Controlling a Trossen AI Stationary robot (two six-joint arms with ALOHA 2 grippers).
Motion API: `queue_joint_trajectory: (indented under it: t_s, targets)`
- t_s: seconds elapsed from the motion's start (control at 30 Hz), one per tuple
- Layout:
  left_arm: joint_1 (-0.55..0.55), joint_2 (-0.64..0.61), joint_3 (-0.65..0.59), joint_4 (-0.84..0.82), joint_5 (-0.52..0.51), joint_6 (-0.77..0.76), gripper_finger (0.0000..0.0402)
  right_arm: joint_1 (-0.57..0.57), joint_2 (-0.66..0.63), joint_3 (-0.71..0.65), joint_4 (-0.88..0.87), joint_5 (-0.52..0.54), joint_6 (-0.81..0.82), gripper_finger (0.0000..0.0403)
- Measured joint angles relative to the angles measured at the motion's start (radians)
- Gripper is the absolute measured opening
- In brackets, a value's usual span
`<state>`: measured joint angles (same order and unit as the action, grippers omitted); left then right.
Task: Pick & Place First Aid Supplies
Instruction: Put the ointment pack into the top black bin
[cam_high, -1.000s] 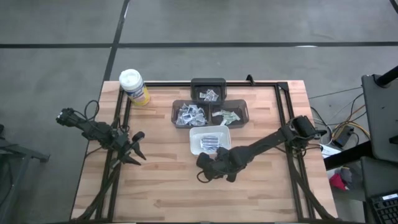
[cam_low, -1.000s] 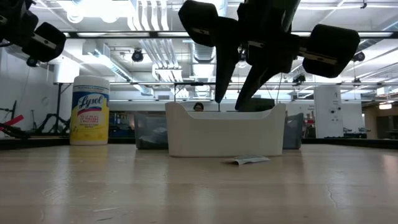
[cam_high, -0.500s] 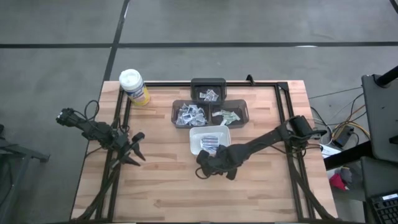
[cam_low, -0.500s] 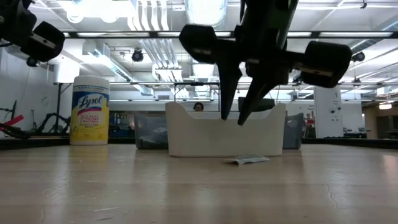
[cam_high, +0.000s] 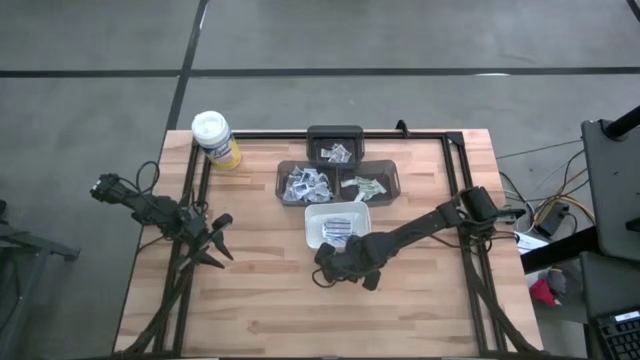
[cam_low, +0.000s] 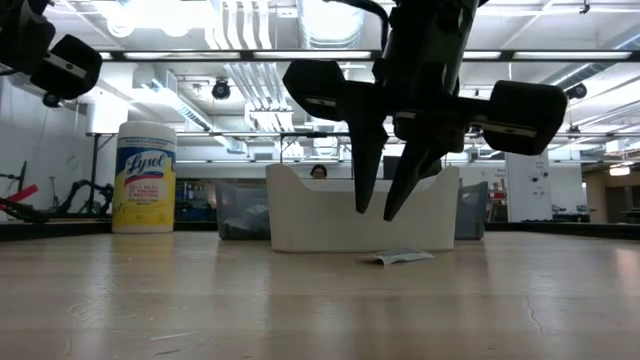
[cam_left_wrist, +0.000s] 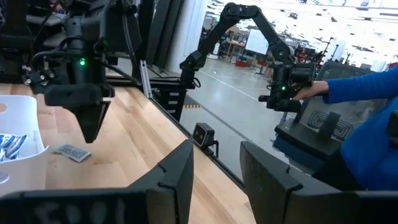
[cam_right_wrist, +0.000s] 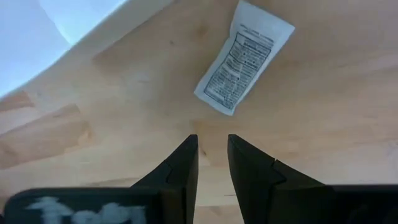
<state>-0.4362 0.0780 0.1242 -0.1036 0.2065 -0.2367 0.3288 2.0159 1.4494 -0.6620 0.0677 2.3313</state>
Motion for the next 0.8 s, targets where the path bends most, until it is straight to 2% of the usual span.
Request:
queue_joint_trajectory:
  t_s: [0.73, 0.8]
  targets:
    - [0.0, 0.0, 0.0, -0.002, 0.009, 0.003, 0.0126, -0.025, 0.01, 0.0, -0.043, -0.026, 0.009, 0.0077]
    - [0.0, 0.0, 0.0, -0.002, 0.01, 0.003, 0.0126, -0.026, 0.028, 0.0, -0.036, -0.052, 0.012, 0.0079]
